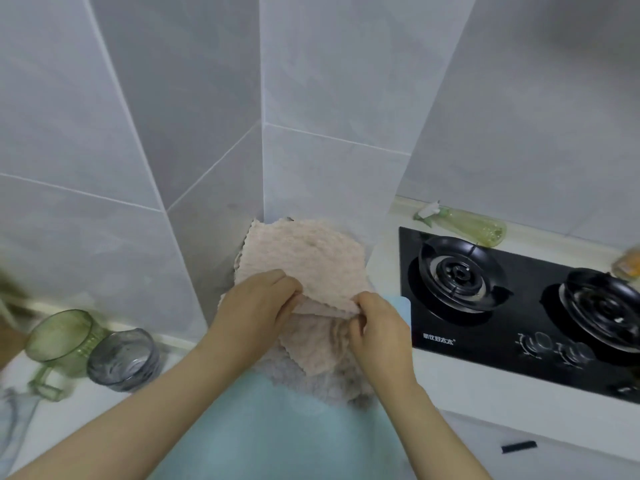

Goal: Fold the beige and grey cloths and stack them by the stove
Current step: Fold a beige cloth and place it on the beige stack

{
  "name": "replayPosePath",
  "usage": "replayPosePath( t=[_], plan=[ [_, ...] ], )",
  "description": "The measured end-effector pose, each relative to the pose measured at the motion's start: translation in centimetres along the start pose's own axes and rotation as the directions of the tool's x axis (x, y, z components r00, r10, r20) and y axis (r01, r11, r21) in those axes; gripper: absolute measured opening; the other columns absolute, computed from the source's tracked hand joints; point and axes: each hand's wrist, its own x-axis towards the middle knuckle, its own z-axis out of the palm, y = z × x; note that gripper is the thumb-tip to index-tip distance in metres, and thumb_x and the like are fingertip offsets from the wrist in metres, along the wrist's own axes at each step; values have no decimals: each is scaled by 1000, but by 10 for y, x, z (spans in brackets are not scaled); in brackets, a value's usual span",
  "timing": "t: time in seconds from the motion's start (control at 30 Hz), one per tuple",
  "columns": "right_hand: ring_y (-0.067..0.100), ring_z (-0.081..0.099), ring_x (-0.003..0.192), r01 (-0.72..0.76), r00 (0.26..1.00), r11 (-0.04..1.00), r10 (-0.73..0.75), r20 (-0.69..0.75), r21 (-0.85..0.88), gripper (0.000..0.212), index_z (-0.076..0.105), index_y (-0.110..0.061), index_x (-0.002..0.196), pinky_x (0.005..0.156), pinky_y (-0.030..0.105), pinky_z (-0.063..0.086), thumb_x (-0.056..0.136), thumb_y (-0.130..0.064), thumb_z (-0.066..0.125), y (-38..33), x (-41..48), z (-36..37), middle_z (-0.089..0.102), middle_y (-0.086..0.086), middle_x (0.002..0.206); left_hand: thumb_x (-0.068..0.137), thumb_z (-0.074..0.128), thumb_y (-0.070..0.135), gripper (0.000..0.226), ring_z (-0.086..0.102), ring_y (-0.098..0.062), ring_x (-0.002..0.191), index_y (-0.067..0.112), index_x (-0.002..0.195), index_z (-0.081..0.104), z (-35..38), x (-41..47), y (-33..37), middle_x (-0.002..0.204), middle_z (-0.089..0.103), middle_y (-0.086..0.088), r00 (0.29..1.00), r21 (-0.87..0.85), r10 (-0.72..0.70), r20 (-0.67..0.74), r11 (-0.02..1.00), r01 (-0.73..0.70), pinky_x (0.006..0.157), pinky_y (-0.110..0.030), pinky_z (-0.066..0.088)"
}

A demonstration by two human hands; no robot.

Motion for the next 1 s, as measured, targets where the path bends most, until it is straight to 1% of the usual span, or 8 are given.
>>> replayPosePath(
  t=[0.2, 0.33, 0.47, 0.6, 0.7, 0.83, 0.9, 1.0],
  plan=[
    [9, 59, 75, 52, 988, 989, -31, -154, 140, 11, 69, -19, 96, 65, 26, 43, 91, -16, 59, -15, 41, -72, 67, -9, 84, 91, 39, 31, 34, 59, -19, 79, 14, 96, 67, -57, 37, 4, 87, 62, -1, 997, -65, 5, -79, 998, -10, 69, -22, 39],
    [16, 59, 68, 70, 963, 959, 7, -269, 274, 21, 69, -15, 79, 66, 32, 45, 93, -29, 61, -39, 67, -125, 66, 0, 68, 86, 49, 16, 26, 56, -14, 83, 7, 101, 69, -99, 60, 11, 94, 63, -4, 982, -107, -5, -187, 994, -16, 71, -10, 32],
    [-3, 61, 67, 80, 938, 894, 82, -336, 440, 19, 70, -34, 74, 61, 12, 43, 89, -23, 67, -69, 83, -170, 68, -19, 68, 88, 58, 2, 16, 50, -13, 81, 6, 100, 69, -132, 76, 13, 88, 59, -4, 975, -56, 15, -224, 998, -28, 68, -9, 30],
    [-1, 39, 47, 80, 925, 848, 132, -355, 524, 51, 51, -36, 42, 49, 12, 30, 88, -19, 68, -85, 93, -198, 43, -18, 43, 91, 60, 18, 13, 49, -9, 67, 18, 78, 61, -154, 85, 20, 68, 49, 11, 963, -78, -39, -267, 997, 19, 61, -11, 32],
    [3, 37, 52, 65, 920, 823, 170, -354, 564, 42, 52, -21, 50, 51, 21, 32, 89, -22, 67, -84, 100, -213, 41, -15, 51, 85, 66, 36, 25, 51, -2, 58, 20, 66, 60, -169, 92, 29, 58, 56, 8, 922, -230, -233, -310, 959, 165, 52, -16, 34],
    [18, 54, 60, -5, 920, 767, 254, -297, 642, 4, 67, -16, 84, 59, 28, 44, 88, -16, 68, -80, 108, -226, 60, 5, 66, 84, 69, 27, 22, 50, -1, 44, 14, 67, 69, -188, 104, 45, 49, 59, 10, 891, -655, -455, 1, 673, 344, 45, -12, 39],
    [17, 43, 48, -17, 918, 778, 261, -299, 628, 11, 62, -23, 93, 46, 22, 38, 89, -13, 65, -81, 106, -231, 48, 2, 55, 88, 65, 18, 22, 52, -6, 50, 11, 67, 70, -198, 106, 51, 55, 60, 3, 881, -797, -404, 245, 434, 420, 50, -16, 45],
    [10, 40, 37, -6, 953, 796, 187, -237, 605, 17, 53, -22, 104, 42, 28, 41, 92, -11, 57, -85, 99, -236, 42, -5, 50, 86, 63, 13, 13, 59, -15, 72, 2, 87, 70, -203, 108, 55, 79, 67, -8, 860, -848, -349, 372, 250, 468, 71, -25, 56]
  ],
)
